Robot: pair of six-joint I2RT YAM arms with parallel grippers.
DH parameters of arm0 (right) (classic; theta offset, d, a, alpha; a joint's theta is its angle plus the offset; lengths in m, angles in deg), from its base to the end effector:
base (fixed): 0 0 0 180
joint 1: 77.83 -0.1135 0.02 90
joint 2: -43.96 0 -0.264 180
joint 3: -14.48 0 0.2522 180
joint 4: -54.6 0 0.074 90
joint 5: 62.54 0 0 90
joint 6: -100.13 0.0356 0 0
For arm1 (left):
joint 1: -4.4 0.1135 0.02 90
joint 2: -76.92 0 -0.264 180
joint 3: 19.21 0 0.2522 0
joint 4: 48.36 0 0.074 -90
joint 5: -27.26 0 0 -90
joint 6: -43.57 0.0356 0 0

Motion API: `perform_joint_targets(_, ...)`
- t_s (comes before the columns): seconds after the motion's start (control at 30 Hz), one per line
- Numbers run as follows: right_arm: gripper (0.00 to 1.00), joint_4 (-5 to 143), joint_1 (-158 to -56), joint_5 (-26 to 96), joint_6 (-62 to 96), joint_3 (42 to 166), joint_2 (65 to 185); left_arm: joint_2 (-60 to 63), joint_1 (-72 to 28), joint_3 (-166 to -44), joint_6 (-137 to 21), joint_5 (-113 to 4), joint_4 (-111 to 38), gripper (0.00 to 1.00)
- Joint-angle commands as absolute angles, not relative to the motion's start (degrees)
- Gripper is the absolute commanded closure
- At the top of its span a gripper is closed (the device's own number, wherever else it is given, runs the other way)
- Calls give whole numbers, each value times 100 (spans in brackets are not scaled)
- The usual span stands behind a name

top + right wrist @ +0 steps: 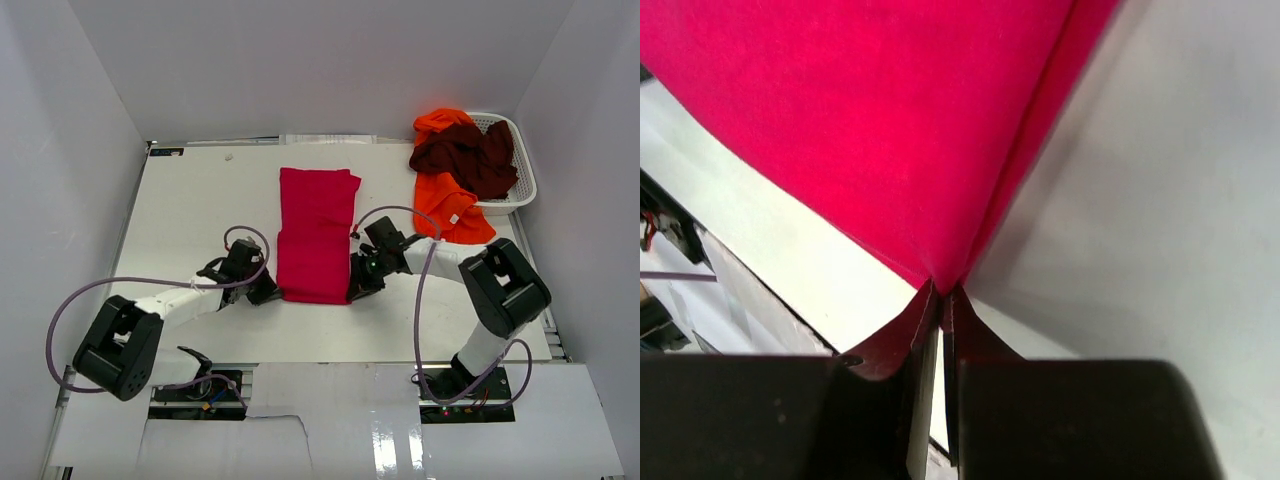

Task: Fold and stack the t-shirts
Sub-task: Fold the long partially folded tshirt into a neat square

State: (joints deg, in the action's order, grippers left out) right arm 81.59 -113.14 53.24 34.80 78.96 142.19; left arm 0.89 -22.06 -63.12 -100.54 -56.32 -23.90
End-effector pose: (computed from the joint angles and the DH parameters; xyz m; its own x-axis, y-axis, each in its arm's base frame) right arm 0.2516 0.1972 0.1421 -0.9366 -0.2028 -0.2858 -0.3335 0.7666 0.5488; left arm 0.2042 -0.1061 0.1443 -0.8414 -0.4805 -0.2473 -0.3135 0.8067 -0.5009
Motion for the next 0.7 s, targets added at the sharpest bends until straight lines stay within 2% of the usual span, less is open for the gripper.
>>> perform_joint_targets(0.0, 92, 8506, -11281, 5171, 3456, 7344, 13522, 616, -2809, -6040, -10469, -5553, -1853, 100)
perform_joint_targets(0.27, 92, 8927, -11325, 5250, 3834, 6533, 12079, 1512, -3944, -5915, -11331, -5701, -1160, 100)
perform_joint_targets(0.4, 92, 9094, -11421, 5382, 4010, 6331, 11516, 1715, -4051, -6047, -11437, -5922, -762, 100)
perform_joint_targets(0.67, 92, 9445, -11553, 5435, 4055, 6461, 11199, 2076, -4042, -6643, -11490, -6071, 54, 100)
